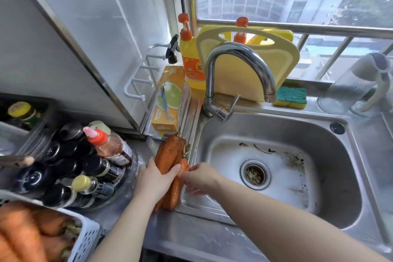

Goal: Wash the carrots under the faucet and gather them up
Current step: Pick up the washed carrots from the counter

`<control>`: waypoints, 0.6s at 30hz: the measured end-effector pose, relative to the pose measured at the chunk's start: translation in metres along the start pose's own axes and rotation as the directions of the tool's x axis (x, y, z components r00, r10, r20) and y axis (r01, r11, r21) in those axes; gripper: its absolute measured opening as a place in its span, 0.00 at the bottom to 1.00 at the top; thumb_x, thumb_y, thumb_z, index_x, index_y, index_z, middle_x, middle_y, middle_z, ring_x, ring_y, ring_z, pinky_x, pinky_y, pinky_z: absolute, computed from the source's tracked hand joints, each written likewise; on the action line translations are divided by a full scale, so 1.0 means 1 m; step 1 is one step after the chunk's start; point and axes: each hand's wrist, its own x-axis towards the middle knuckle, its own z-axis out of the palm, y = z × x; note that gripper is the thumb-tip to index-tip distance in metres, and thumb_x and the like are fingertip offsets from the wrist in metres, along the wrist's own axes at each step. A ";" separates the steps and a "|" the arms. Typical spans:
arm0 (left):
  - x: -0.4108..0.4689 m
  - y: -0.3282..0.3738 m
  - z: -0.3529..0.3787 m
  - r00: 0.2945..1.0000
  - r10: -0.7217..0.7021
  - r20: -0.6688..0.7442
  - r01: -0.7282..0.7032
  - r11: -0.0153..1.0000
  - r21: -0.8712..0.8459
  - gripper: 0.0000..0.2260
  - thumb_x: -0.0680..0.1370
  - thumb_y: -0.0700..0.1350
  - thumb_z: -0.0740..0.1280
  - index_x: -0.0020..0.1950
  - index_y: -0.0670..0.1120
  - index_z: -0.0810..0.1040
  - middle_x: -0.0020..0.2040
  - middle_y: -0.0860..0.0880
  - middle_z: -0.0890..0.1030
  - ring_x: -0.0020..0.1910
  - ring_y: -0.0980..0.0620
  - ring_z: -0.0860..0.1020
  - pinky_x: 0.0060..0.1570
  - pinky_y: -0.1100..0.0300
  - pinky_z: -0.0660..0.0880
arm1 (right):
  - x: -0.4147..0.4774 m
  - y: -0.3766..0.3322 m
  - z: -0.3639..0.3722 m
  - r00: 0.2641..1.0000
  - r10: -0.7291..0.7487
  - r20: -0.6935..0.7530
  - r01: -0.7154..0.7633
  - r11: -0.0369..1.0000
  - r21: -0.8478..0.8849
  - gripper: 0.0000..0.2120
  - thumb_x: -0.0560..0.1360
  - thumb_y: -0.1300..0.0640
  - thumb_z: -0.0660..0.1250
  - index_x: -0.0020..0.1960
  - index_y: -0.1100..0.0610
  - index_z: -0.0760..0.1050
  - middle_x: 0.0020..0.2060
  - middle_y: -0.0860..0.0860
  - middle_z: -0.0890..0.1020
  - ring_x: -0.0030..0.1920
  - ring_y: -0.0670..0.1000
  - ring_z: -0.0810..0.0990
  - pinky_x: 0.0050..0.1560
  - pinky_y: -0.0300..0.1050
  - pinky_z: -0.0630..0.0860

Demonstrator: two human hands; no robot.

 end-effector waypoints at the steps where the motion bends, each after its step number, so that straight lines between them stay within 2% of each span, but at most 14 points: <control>1: 0.001 0.000 0.001 1.000 -0.004 0.026 0.004 1.000 0.001 0.42 0.66 0.71 0.61 0.73 0.48 0.63 0.67 0.40 0.71 0.66 0.39 0.70 0.65 0.46 0.68 | 0.001 0.000 0.000 1.000 0.013 0.004 -0.013 1.000 0.013 0.09 0.73 0.53 0.69 0.39 0.57 0.73 0.36 0.55 0.78 0.35 0.52 0.78 0.37 0.42 0.75; 3: -0.002 0.002 0.002 0.999 0.000 0.040 0.001 1.000 -0.009 0.39 0.67 0.70 0.61 0.71 0.48 0.66 0.64 0.41 0.72 0.63 0.40 0.72 0.63 0.47 0.70 | 0.001 0.001 -0.001 0.999 0.031 0.017 -0.032 0.998 0.054 0.08 0.73 0.54 0.69 0.42 0.58 0.74 0.39 0.57 0.79 0.37 0.53 0.79 0.39 0.43 0.76; 7: -0.010 0.004 0.007 1.000 0.013 -0.016 -0.014 0.995 -0.095 0.37 0.71 0.64 0.66 0.73 0.46 0.61 0.68 0.42 0.66 0.65 0.41 0.70 0.63 0.50 0.68 | 0.000 0.005 -0.005 0.998 0.028 0.057 -0.036 0.988 0.153 0.09 0.74 0.56 0.68 0.49 0.61 0.75 0.37 0.55 0.78 0.33 0.49 0.77 0.43 0.44 0.78; 10: -0.015 0.009 0.010 0.999 0.027 -0.020 -0.029 0.994 -0.110 0.37 0.74 0.62 0.65 0.74 0.44 0.57 0.70 0.41 0.65 0.66 0.41 0.69 0.62 0.51 0.69 | -0.001 0.007 -0.004 0.996 0.030 0.086 -0.045 0.985 0.167 0.13 0.75 0.56 0.66 0.55 0.63 0.76 0.39 0.55 0.79 0.37 0.51 0.79 0.48 0.46 0.79; 12: -0.015 0.010 0.013 0.999 0.046 -0.019 -0.048 0.992 -0.113 0.37 0.75 0.62 0.63 0.75 0.43 0.55 0.69 0.40 0.68 0.66 0.40 0.71 0.61 0.49 0.69 | -0.002 0.007 -0.002 0.996 0.017 0.089 -0.032 0.984 0.176 0.11 0.76 0.57 0.64 0.54 0.62 0.77 0.40 0.55 0.80 0.39 0.52 0.80 0.52 0.47 0.80; 15: -0.016 0.008 0.015 0.998 0.055 -0.025 -0.057 0.994 -0.091 0.35 0.75 0.61 0.61 0.74 0.42 0.55 0.66 0.39 0.72 0.64 0.40 0.73 0.60 0.49 0.71 | -0.007 0.006 0.002 0.998 -0.012 0.065 0.001 0.988 0.156 0.08 0.76 0.57 0.62 0.51 0.60 0.76 0.37 0.53 0.80 0.37 0.49 0.79 0.46 0.43 0.80; 18: -0.020 0.007 0.016 0.998 0.058 -0.001 -0.058 0.994 -0.095 0.35 0.77 0.60 0.59 0.75 0.42 0.53 0.68 0.39 0.70 0.65 0.40 0.72 0.63 0.48 0.70 | -0.008 0.005 0.005 0.999 -0.042 0.010 0.041 0.995 0.094 0.12 0.77 0.57 0.61 0.54 0.63 0.76 0.45 0.57 0.81 0.43 0.53 0.79 0.53 0.49 0.80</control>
